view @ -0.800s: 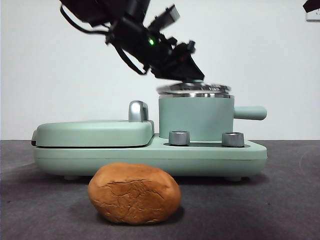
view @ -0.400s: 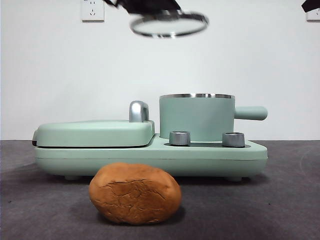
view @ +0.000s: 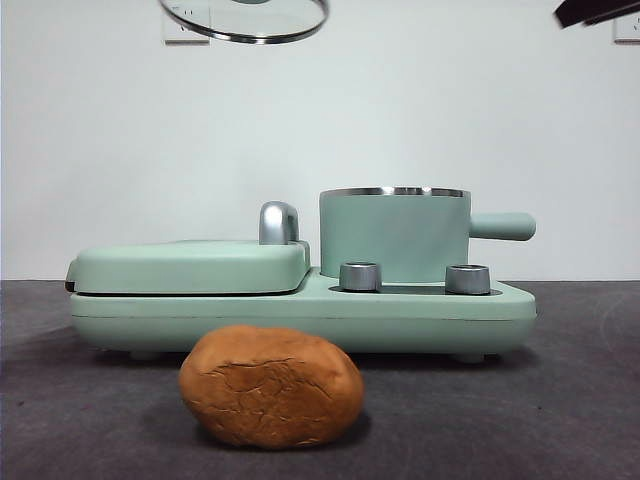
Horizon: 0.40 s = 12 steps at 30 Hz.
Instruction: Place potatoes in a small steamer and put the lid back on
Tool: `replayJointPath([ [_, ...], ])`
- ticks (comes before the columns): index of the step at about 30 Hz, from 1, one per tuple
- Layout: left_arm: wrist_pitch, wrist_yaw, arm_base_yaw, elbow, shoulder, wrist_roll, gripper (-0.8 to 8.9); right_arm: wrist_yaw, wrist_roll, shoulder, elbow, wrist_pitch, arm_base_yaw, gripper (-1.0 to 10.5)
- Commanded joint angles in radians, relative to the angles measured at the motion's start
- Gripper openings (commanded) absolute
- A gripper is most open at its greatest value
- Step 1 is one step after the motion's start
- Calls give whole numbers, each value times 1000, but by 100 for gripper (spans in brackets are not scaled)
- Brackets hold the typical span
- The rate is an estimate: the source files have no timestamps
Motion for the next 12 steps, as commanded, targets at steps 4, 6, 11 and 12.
replayJointPath([
  [4,23,8,23,-119,-144,-8,18,-1,10,60,21,-2,122,297],
  [6,24,7,31,-184,-200,-24,18,1,10,84,21,-3,169,298],
  [11,38,-14,42,-365,-348,-86,18,34,2,172,34,-29,312,300],
  [12,47,-15,42,-398,-373,-99,18,47,2,195,40,-36,342,302],
])
